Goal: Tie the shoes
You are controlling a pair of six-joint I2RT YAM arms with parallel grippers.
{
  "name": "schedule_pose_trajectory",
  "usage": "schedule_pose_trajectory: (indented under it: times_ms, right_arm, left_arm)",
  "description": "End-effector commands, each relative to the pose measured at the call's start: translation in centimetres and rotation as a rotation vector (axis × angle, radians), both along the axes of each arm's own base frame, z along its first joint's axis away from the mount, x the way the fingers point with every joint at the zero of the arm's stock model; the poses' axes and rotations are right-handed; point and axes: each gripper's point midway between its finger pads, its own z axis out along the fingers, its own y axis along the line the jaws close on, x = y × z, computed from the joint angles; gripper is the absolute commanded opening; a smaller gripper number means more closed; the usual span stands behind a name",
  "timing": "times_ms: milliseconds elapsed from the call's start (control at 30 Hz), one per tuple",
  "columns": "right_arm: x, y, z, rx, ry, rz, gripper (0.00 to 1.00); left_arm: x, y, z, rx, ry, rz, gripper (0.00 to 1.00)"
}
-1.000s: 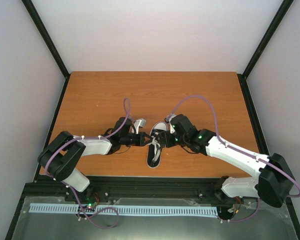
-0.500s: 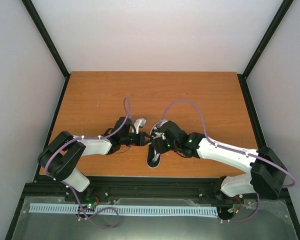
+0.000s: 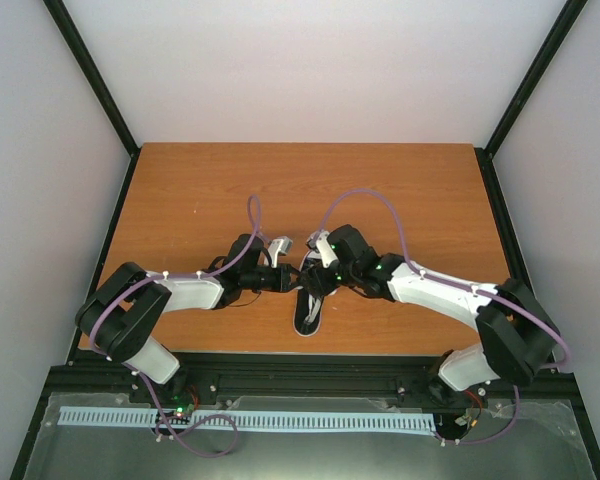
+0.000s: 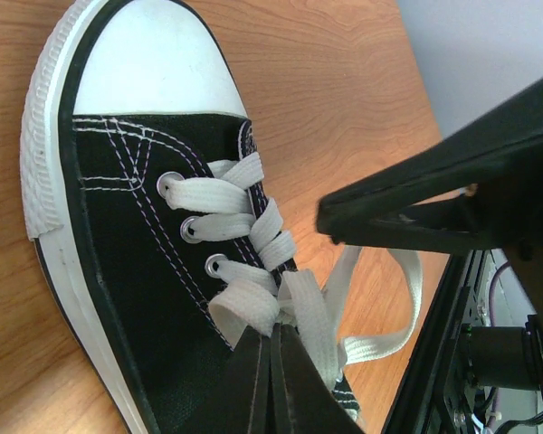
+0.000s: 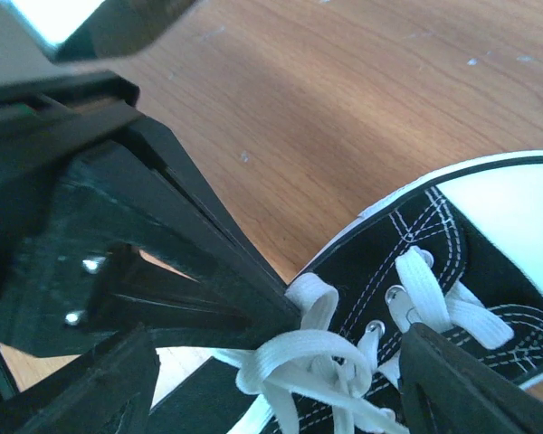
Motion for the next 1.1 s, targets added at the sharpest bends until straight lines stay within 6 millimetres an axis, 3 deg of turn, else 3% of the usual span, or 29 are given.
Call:
schedule_pose_trajectory:
  times_ms: [0, 367, 1067]
  right_arm:
    - [1.0, 1.0, 0.1, 0.011, -0.057, 0.071, 0.71]
    - [1.7, -0.7, -2.6, -0.106, -0.074, 0.033, 0.58]
    - [1.3, -2.8, -4.4, -0.169, -0.069, -0.025, 0.53]
  left_arm:
    - [0.6, -0.5, 1.8, -0.032, -0.065, -0.014, 0.01]
    - [0.8, -0.3, 2.0, -0.032, -0.069, -0.003, 0.01]
    - [1.5, 0.7, 2.0, -0.071, -0.056, 0.124, 0.01]
